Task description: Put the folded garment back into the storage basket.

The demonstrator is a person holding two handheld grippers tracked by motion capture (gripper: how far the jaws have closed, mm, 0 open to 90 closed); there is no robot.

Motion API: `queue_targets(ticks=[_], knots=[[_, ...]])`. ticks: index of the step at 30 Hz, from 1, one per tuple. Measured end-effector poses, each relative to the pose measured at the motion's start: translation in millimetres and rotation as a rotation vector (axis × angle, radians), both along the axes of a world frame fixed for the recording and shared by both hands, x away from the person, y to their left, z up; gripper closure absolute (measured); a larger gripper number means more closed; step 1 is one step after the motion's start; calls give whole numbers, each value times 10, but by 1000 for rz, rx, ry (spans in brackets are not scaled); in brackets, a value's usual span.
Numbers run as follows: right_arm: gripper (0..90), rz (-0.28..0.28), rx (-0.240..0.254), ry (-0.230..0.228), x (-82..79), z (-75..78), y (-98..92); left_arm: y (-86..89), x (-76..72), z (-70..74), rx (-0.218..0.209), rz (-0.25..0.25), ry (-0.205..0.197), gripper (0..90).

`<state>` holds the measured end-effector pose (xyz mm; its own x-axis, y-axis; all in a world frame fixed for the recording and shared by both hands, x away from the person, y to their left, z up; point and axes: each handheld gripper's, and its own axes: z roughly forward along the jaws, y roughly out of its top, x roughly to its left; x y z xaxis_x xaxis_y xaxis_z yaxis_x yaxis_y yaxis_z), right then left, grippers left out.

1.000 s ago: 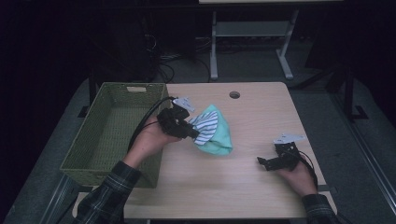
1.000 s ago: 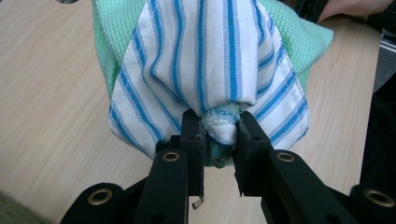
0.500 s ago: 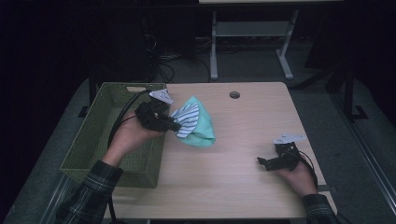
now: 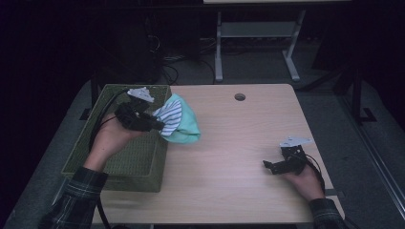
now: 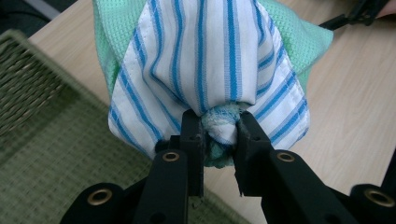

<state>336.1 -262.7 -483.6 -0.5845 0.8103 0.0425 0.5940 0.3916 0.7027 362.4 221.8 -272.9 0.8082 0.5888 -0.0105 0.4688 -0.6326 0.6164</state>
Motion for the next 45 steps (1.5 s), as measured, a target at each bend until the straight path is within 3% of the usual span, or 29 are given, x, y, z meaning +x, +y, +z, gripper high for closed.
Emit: queue_targets(ticks=[12, 23, 30, 45], knots=[[18, 0, 0, 0, 0, 0, 0, 391, -33, -44, -6, 95, 11, 754], [18, 0, 0, 0, 1, 0, -1, 756, -110, -103, -48, 184, 18, 752], [18, -3, 0, 0, 1, 0, -1, 955, -120, -163, -42, 240, 19, 752], [18, -8, 1, -1, 3, -1, -2, 1257, -58, -490, -29, 340, 67, 752]])
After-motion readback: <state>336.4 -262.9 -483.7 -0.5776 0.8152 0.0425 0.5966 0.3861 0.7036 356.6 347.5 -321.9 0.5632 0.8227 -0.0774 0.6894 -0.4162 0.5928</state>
